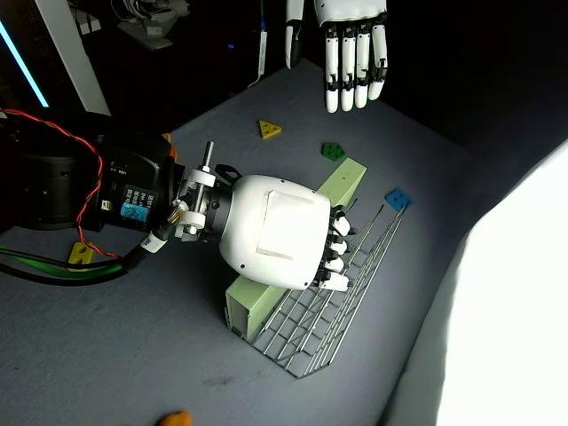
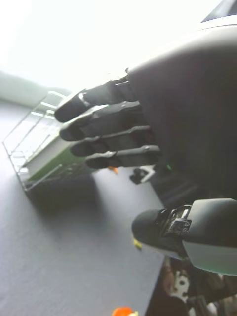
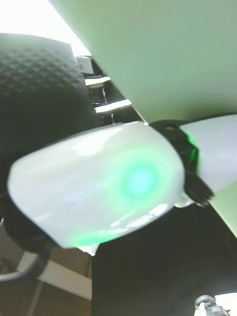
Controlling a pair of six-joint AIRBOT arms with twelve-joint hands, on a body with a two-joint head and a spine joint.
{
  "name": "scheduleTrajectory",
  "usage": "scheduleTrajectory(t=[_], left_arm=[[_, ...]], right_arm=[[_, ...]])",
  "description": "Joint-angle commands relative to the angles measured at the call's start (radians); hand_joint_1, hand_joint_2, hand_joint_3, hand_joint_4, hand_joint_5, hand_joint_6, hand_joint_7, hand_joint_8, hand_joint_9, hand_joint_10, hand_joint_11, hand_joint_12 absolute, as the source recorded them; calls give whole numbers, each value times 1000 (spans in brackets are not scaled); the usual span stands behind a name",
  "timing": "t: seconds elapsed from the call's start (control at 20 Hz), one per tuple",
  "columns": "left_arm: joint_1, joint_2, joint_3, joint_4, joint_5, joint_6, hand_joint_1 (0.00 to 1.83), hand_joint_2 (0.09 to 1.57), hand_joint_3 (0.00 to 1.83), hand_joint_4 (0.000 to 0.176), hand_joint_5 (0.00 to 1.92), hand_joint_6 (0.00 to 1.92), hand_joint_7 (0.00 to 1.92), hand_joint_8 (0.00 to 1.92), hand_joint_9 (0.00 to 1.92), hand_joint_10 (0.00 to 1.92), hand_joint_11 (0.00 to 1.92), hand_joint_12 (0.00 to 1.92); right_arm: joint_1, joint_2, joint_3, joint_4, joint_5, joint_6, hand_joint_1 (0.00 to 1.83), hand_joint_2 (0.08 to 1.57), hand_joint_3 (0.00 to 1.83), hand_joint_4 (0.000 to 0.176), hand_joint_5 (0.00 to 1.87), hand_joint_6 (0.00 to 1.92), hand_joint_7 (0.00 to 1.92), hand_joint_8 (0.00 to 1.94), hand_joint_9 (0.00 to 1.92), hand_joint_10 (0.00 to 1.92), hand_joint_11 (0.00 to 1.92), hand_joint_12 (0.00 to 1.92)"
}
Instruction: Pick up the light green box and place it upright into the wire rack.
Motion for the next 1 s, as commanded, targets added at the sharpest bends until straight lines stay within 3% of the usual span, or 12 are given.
scheduleTrajectory(t=[0.0, 0.25, 0.55, 0.7, 0.75, 0.95], left_arm=[[-5, 0, -8, -15, 91, 2, 268, 1297, 0, 0, 373, 0, 401, 6, 343, 8, 0, 760], [-4, 0, -8, -15, 91, 2, 269, 1299, 0, 0, 373, 1, 392, 3, 357, 6, 0, 779], [-4, 0, -8, -15, 91, 2, 288, 1292, 0, 0, 364, 3, 411, 5, 361, 2, 0, 740], [-4, 0, -8, -15, 91, 2, 215, 1303, 2, 10, 343, 4, 406, 3, 343, 1, 0, 706], [-2, 0, -8, -15, 91, 2, 214, 1302, 2, 10, 344, 4, 407, 3, 344, 1, 0, 707], [6, 2, -6, -15, 91, 6, 216, 1302, 2, 10, 344, 4, 407, 3, 344, 1, 0, 710]], right_arm=[[4, 4, 3, -17, 51, 7, 908, 1187, 1, 0, 571, 88, 627, 27, 572, 306, 126, 1311], [10, 8, -3, -17, 27, 7, 915, 1178, 0, 0, 562, 4, 626, 0, 617, 178, 88, 1325], [81, 101, -92, -14, 29, -21, 905, 1171, 0, 0, 536, 0, 604, 0, 601, 156, 65, 1354], [126, 186, -156, -100, 42, 39, 593, 1188, 7, 0, 608, 17, 697, 16, 664, 169, 142, 1322], [135, 221, -190, -155, 63, 67, 566, 1192, 6, 0, 614, 17, 706, 16, 669, 169, 149, 1319], [152, 378, -325, -186, 89, 78, 560, 1194, 5, 0, 616, 15, 709, 13, 672, 165, 150, 1318]])
